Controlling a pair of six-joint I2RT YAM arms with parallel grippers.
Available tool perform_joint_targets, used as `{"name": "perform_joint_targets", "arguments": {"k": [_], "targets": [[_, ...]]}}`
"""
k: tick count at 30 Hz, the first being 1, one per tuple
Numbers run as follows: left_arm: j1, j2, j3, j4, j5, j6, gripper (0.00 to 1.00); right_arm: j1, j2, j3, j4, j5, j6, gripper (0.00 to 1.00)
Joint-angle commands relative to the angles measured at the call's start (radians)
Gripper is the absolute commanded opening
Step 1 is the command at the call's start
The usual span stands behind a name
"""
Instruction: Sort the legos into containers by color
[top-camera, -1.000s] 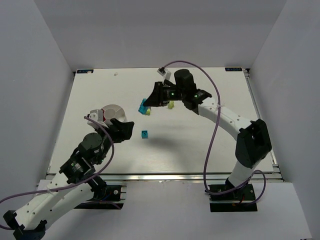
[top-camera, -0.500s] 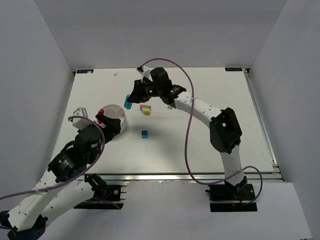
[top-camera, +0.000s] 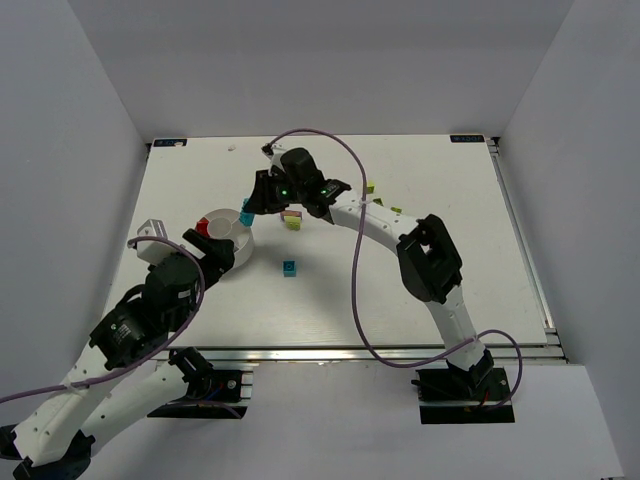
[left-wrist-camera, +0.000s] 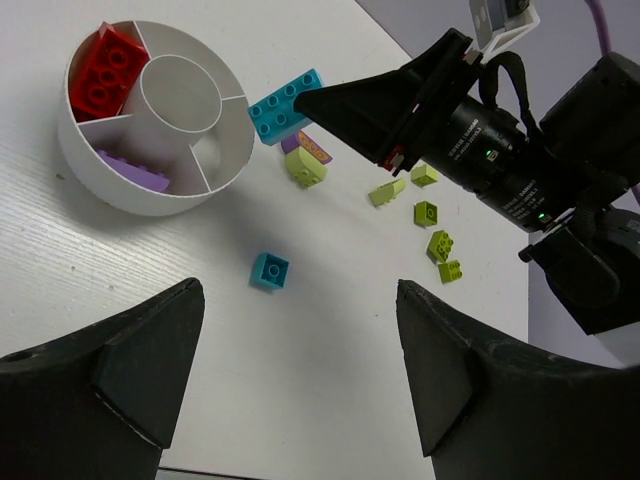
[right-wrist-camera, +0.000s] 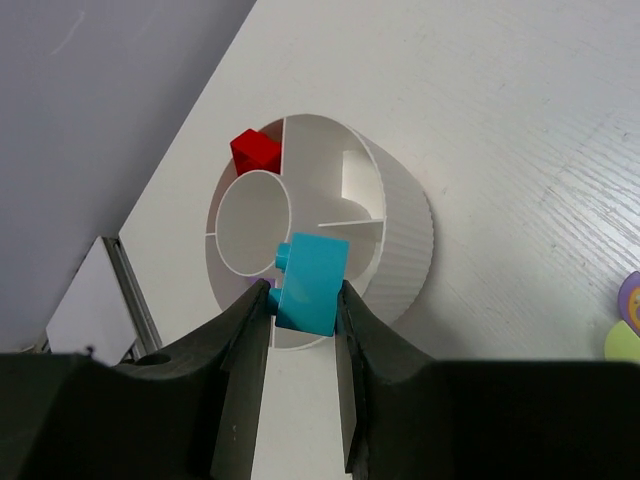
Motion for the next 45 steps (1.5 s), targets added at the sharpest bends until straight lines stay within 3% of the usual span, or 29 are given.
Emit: {"name": "perform_joint_targets", "arguments": {"k": [1, 10, 20, 29, 39, 43, 45], "targets": [[-0.004, -0.008, -0.002, -0.008, -0.038, -0.017, 0.87, 0.015, 0.018, 0.036, 0.033, 0.033, 0.025, 0.0], [-0.005, -0.003, 0.0, -0.012, -0.039, -0.017, 0.87, 0.035, 0.044, 0.042, 0.041, 0.033, 0.022, 0.0], [-0.004, 0.001, 0.009, -0.012, -0.041, -0.016, 0.87, 0.04, 0.049, 0.028, 0.042, 0.038, 0.02, 0.32], [-0.005, 0.001, 0.008, -0.012, -0.035, -0.022, 0.87, 0.043, 0.056, 0.03, 0.042, 0.033, 0.017, 0.46], [-0.005, 0.012, 0.005, 0.003, -0.015, -0.019, 0.86, 0.041, 0.041, 0.031, 0.042, 0.004, -0.017, 0.5], [-0.004, 0.018, -0.015, 0.041, 0.01, 0.001, 0.79, 0.025, -0.005, 0.018, 0.082, -0.092, -0.124, 0.57], [-0.005, 0.03, -0.031, 0.079, 0.036, 0.015, 0.71, -0.001, -0.048, -0.002, 0.098, -0.199, -0.217, 0.67]]}}
